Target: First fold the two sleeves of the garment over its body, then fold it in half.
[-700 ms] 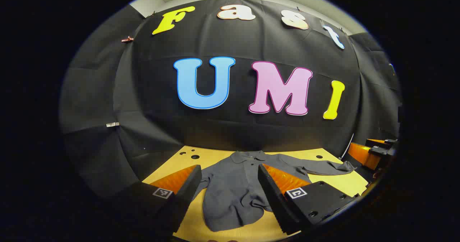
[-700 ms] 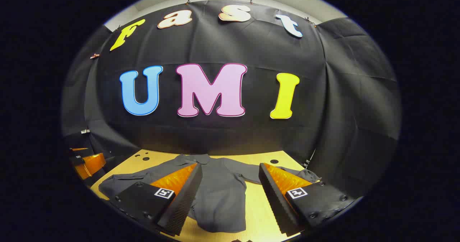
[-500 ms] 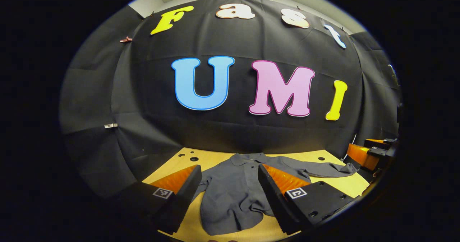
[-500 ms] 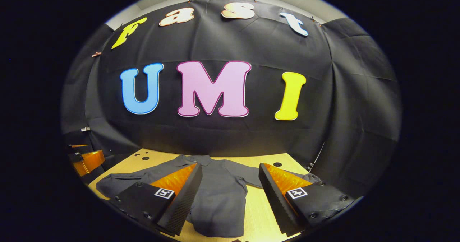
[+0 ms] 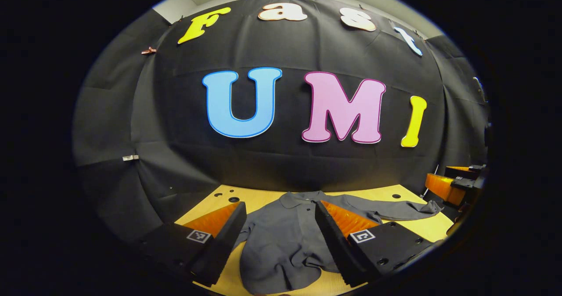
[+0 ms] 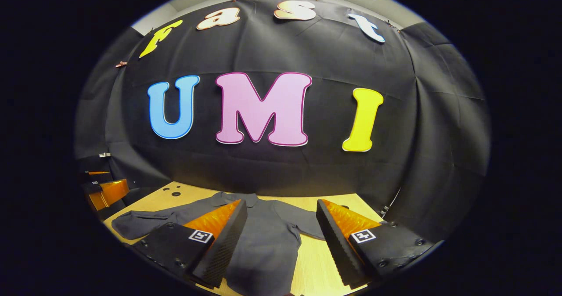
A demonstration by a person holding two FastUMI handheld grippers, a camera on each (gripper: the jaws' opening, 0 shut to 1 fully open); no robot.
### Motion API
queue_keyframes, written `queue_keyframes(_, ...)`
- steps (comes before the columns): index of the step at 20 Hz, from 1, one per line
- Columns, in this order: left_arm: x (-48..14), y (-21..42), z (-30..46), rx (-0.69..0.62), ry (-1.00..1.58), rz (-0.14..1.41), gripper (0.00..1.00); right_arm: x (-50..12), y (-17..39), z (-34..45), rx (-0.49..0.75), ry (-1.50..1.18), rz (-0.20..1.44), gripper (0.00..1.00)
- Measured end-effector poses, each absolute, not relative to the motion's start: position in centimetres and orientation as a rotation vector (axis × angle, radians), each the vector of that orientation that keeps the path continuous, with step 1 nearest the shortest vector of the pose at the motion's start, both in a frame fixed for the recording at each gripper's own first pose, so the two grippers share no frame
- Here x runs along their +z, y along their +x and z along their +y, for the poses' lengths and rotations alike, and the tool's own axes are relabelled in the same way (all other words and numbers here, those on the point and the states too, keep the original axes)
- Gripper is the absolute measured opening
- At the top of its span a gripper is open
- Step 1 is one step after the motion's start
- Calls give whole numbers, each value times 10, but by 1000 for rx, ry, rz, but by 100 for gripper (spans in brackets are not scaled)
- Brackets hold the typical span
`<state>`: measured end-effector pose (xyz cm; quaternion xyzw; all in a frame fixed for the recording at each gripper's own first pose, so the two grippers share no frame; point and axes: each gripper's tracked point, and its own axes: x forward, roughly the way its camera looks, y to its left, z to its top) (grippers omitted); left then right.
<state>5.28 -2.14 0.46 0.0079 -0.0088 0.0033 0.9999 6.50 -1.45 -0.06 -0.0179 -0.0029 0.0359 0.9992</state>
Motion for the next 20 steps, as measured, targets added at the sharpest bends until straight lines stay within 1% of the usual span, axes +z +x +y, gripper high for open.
queue_keyframes(11, 2, 64, -33, 11, 3, 3, 99, -9, 89, -34, 78, -18, 20, 98)
queue_keyframes(13, 0, 67, -35, 13, 3, 10, 99, -11, 95, -44, 61, -24, 23, 98)
queue_keyframes(16, -7, 70, -37, 18, 2, 28, 99, -20, 106, -53, 74, -21, 49, 98)
queue_keyframes(20, -18, 76, -40, 25, 4, 56, 99, -45, 125, -94, -8, -25, 128, 98)
